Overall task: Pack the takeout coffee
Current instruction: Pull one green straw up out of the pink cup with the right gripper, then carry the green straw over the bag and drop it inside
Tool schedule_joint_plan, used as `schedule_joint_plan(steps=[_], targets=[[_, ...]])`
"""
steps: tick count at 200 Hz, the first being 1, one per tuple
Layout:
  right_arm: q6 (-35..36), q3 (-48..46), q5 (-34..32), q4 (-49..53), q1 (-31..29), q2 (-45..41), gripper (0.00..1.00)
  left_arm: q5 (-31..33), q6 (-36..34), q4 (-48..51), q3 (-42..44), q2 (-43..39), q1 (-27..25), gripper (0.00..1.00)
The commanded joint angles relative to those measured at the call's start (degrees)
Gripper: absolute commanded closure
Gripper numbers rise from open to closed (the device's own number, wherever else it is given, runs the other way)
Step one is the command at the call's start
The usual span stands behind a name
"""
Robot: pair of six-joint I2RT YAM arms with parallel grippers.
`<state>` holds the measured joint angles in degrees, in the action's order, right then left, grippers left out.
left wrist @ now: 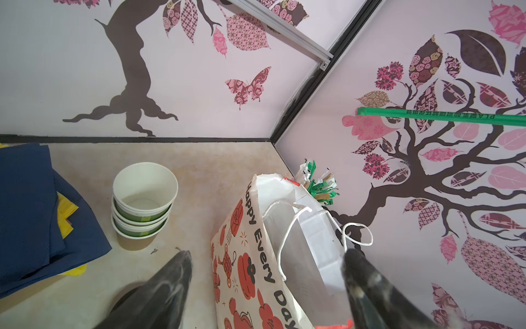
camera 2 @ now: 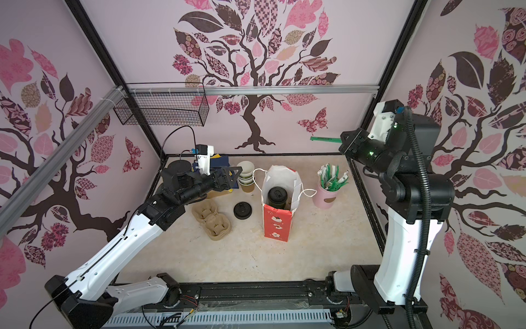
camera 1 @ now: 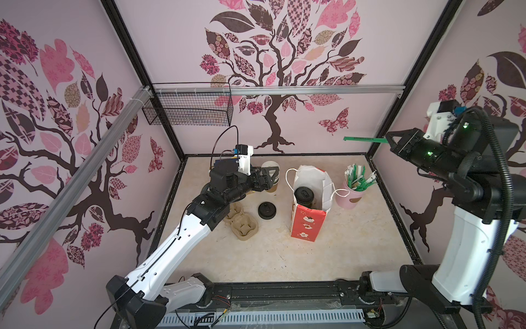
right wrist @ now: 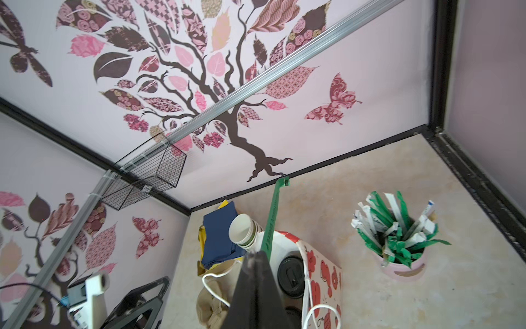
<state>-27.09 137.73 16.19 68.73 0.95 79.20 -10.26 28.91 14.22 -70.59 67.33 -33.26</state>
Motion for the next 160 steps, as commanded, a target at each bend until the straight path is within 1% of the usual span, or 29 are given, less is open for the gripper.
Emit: schedule_joint_plan(steps=[1,33,58,67,77,89,106,134,160], targets=[[-1.4,-0.2,9.0,1.4,0.2,-0.3,1.00,-2.6,-1.0,-0.5,1.5,-0.3,0.0,0.14],[1.1,-0.7,12.3,9.6,0.2,0.7,1.00,-2.3,-0.7,0.9,1.2,-0.3,-0.1,0.15],[2.9,-3.2,15.9,12.2,-0.6,1.4,1.00,-2.2,-0.1,1.2,1.3,-0.1,-0.1,0.16],[3.7,-4.4,15.2,12.9,-1.9,1.6,1.00,-2.1,0.0,1.2,1.4,0.0,-0.2,0.16],[4.4,-6.3,12.9,12.9,-4.3,1.7,1.00,-1.9,0.2,1.3,1.5,0.0,-0.3,0.16],[4.7,-10.1,10.6,10.9,-7.5,1.3,1.00,-1.3,0.7,1.5,1.6,-0.1,-0.3,0.16],[4.5,-16.9,10.3,5.2,-10.7,0.4,1.00,-0.3,1.0,2.1,1.8,-0.4,-0.3,0.16],[4.4,-25.5,9.7,-2.2,-12.0,0.2,1.00,1.9,1.1,3.6,2.3,-1.9,-0.4,0.16],[3.9,-31.2,4.3,-7.6,-14.2,0.9,1.00,4.5,1.2,5.0,3.0,-3.6,-0.3,0.17]])
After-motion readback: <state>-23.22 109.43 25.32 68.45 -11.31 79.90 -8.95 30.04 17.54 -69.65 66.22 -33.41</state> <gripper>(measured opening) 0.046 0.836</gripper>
